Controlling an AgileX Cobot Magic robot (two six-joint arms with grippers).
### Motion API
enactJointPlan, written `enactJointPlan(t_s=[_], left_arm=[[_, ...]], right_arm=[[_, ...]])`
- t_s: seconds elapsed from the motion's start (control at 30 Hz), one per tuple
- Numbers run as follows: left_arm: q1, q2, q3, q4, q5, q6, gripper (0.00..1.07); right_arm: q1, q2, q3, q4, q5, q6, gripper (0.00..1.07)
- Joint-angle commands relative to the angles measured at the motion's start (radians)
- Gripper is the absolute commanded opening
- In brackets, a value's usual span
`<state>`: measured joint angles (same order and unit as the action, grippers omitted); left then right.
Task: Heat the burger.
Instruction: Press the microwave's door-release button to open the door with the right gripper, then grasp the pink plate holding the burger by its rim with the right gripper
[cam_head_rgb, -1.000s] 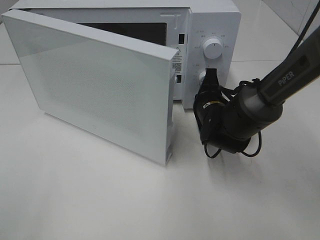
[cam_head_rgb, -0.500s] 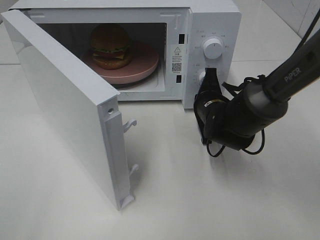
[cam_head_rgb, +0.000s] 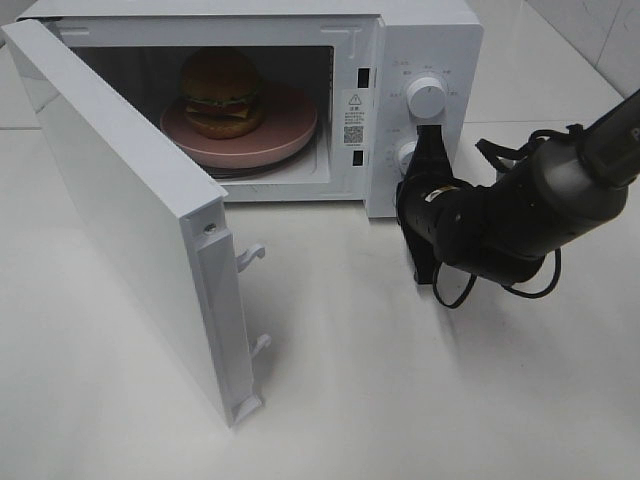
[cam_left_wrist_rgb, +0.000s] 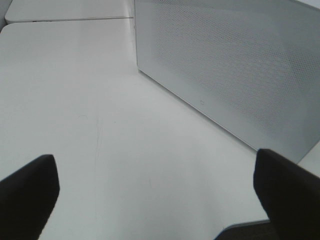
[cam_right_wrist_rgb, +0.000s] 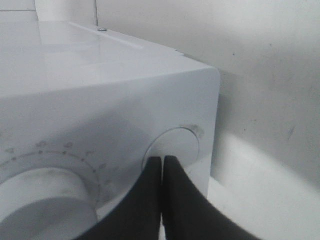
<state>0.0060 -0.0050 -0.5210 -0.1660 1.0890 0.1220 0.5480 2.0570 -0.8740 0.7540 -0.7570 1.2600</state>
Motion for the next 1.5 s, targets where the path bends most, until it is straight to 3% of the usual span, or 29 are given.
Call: enactJointPlan(t_s=[0.03,0.53,1.2,1.4,1.47,1.5], left_arm=[[0.001,-0.003,0.003,-0.004,-0.014,-0.006,0.98],[0.001,-0.003,0.003,-0.004,-0.014,-0.006,0.98],[0.001,-0.003,0.003,-0.004,-0.014,-0.006,0.98],[0.001,-0.003,0.003,-0.004,-0.014,-0.006,0.98],[0.001,-0.003,0.003,-0.004,-0.014,-0.006,0.98],[0.001,-0.003,0.003,-0.004,-0.014,-0.006,0.98]], right_arm=[[-0.005,-0.035,0.03,-0.02,0.039,-0.055,0.0],[-0.007,-0.213,0.171,-0.027,0.27,-0.303,0.0],[-0.031,-0.452,0.195,-0.034,0.77,-1.145,0.03],[-0.092,-0.464,0.155,-0.211,1.05,-1.298,0.03],[-0.094,-0.464,0.127,-0.382,1.163,-1.305,0.04],[-0.094,-0.464,0.127,-0.382,1.163,-1.305,0.04]])
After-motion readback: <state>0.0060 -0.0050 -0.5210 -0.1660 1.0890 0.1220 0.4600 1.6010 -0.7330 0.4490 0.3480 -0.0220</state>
